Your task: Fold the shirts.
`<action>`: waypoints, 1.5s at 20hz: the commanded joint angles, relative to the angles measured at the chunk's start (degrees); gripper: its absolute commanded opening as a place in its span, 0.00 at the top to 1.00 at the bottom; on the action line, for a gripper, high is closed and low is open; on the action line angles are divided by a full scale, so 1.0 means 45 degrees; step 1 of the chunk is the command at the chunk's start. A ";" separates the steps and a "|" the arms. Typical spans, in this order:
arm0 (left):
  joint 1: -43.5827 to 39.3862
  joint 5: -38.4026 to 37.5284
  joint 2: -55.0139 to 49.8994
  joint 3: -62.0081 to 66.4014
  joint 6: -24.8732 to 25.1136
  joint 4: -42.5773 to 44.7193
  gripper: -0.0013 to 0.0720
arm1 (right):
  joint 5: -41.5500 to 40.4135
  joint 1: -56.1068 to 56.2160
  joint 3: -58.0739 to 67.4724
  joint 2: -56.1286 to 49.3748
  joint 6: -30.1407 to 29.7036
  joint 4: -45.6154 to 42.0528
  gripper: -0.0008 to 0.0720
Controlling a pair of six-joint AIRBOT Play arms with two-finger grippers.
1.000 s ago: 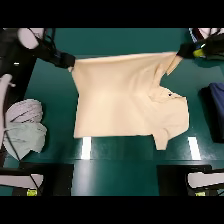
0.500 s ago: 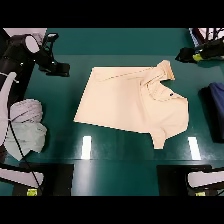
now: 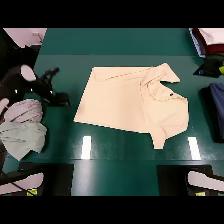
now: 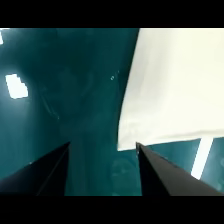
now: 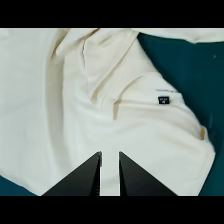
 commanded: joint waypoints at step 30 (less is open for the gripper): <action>0.0024 0.2550 0.0962 -0.3429 0.1137 -0.3487 0.95 | -0.0811 -0.1486 -0.5610 0.3400 -0.0486 0.0296 0.79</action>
